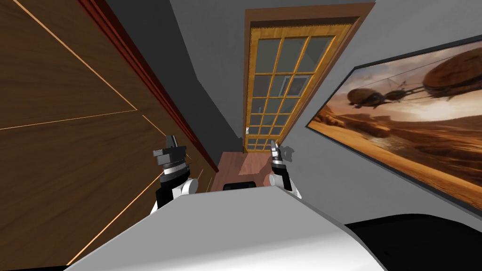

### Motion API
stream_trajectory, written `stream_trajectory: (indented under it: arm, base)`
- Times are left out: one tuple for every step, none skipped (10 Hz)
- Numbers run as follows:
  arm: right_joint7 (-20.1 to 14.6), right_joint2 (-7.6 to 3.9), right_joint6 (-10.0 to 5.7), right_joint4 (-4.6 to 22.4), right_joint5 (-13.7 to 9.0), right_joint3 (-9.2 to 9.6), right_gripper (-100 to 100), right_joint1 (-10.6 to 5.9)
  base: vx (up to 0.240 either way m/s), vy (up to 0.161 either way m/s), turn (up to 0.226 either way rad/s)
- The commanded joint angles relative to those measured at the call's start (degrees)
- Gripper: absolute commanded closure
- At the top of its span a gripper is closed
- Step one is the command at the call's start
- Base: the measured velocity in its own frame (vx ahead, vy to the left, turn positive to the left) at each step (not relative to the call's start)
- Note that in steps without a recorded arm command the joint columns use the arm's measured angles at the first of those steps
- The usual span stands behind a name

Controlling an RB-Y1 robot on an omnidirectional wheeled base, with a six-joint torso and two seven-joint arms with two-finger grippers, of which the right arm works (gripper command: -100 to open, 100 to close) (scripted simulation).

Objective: Pull the door open

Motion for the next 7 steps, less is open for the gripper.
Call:
stream_trajectory:
  arm:
    - [2.3, -0.22, -0.54, 2.1, -0.5, -0.26, -100, -0.44]
    - [3.7, -0.24, -0.83, 3.3, -0.7, -0.34, -100, -0.64]
    - [5.1, -0.26, -1.12, 4.4, -1.0, -0.42, -100, -0.85]
    - [6.5, -0.28, -1.41, 5.6, -1.2, -0.50, -100, -1.05]
    - [7.9, -0.30, -1.70, 6.8, -1.5, -0.58, -100, -1.25]
    - [9.2, -0.32, -1.99, 7.9, -1.7, -0.66, -100, -1.46]
    - [10.6, -0.31, -2.28, 9.1, -2.0, -0.74, -100, -1.66]
  base:
    - [0.096, -0.003, 0.087]
    - [0.088, -0.007, 0.079]
    - [0.102, -0.003, 0.078]
    - [0.110, 0.002, 0.079]
    - [0.112, 0.012, 0.077]
    - [0.095, -0.004, 0.096]
    - [0.101, -0.013, 0.077]
